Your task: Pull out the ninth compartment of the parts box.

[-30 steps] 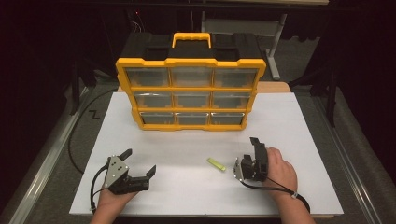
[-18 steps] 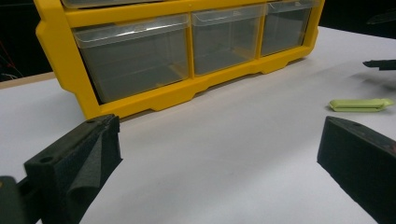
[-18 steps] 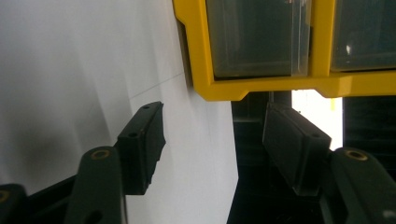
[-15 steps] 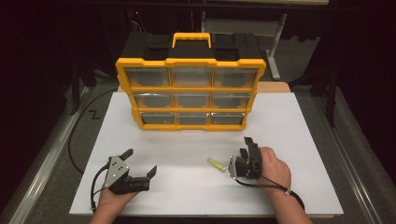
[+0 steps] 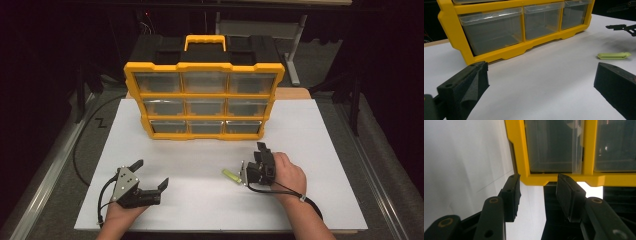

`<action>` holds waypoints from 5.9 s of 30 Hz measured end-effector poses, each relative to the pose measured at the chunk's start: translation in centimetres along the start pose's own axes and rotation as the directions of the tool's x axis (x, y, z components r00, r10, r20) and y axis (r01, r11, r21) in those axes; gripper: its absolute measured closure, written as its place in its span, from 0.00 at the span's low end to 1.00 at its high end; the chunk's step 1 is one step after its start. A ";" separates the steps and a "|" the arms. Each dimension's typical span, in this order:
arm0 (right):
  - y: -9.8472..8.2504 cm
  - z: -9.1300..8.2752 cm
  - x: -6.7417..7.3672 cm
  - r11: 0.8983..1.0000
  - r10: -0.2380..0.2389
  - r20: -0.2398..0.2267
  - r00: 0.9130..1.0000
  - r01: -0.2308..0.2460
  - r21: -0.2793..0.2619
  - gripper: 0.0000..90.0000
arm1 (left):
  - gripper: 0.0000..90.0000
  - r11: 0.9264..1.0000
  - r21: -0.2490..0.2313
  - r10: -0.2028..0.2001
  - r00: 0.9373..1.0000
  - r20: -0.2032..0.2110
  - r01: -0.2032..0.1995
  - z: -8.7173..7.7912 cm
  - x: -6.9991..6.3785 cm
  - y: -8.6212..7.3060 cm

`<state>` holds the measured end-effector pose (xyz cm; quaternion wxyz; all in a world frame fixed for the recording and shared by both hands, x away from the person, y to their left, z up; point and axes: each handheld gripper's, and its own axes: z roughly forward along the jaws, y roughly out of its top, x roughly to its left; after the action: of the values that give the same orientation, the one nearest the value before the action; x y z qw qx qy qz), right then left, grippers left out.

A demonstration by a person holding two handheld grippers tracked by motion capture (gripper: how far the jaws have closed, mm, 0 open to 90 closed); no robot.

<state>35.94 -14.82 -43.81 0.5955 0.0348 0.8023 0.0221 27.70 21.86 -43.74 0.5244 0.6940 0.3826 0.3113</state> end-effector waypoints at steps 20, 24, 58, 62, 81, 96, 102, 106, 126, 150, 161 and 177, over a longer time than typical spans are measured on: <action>1.7 1.3 -2.1 1.000 0.008 0.036 0.999 -0.007 -0.022 0.67 | 0.00 1.000 -0.015 -0.023 1.000 -0.012 0.023 -0.2 0.5 -0.1; 1.8 1.5 -2.4 1.000 0.010 0.043 0.999 -0.009 -0.020 0.67 | 0.00 1.000 -0.016 -0.017 1.000 -0.008 0.017 -0.2 0.4 -0.1; 4.5 4.3 -4.2 1.000 -0.005 0.072 0.997 0.007 -0.029 0.78 | 0.00 1.000 -0.012 0.007 1.000 0.027 -0.006 -0.1 0.1 0.0; 4.7 4.5 -4.2 1.000 -0.011 0.083 0.997 0.012 -0.018 0.80 | 0.00 1.000 -0.011 0.009 1.000 0.029 -0.008 -0.1 0.1 -0.1; 4.9 5.0 -3.4 1.000 -0.016 0.125 0.992 0.018 -0.021 0.86 | 0.00 1.000 -0.010 0.008 0.999 0.036 -0.008 0.0 0.1 -0.1; 4.8 4.7 -3.5 1.000 -0.009 0.130 0.992 0.012 -0.028 0.88 | 0.00 1.000 -0.014 0.020 0.999 0.048 -0.019 -0.1 -0.1 0.0; 4.7 4.4 -3.7 0.998 -0.047 0.119 0.992 0.050 -0.023 0.91 | 0.00 1.000 -0.012 0.023 0.998 0.053 -0.023 0.0 -0.2 0.0; 4.7 4.3 -3.6 0.998 -0.043 0.122 0.992 0.047 -0.031 0.91 | 0.00 1.000 -0.011 0.024 0.998 0.055 -0.023 0.0 -0.2 0.0; 4.6 2.4 -3.1 0.998 -0.055 0.120 0.991 0.058 -0.026 0.91 | 0.00 1.000 -0.013 0.023 0.998 0.067 -0.022 0.0 -0.2 0.0; 4.1 2.5 -3.4 0.999 -0.045 0.067 0.997 0.047 -0.026 0.68 | 0.00 1.000 -0.017 0.022 0.997 0.068 -0.021 0.0 -0.2 0.1; 3.8 3.2 -4.0 0.998 -0.068 0.035 0.997 0.069 -0.008 0.59 | 0.00 1.000 -0.016 0.023 0.997 0.069 -0.022 0.0 -0.2 0.1; 3.9 3.2 -4.1 0.997 -0.080 0.048 0.996 0.080 0.007 0.86 | 0.00 1.000 -0.019 0.022 0.997 0.068 -0.020 -0.1 -0.2 0.1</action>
<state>40.28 -11.32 -40.54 0.6148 0.0047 0.7886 -0.0045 27.55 21.76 -43.58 0.5403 0.7033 0.3544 0.2964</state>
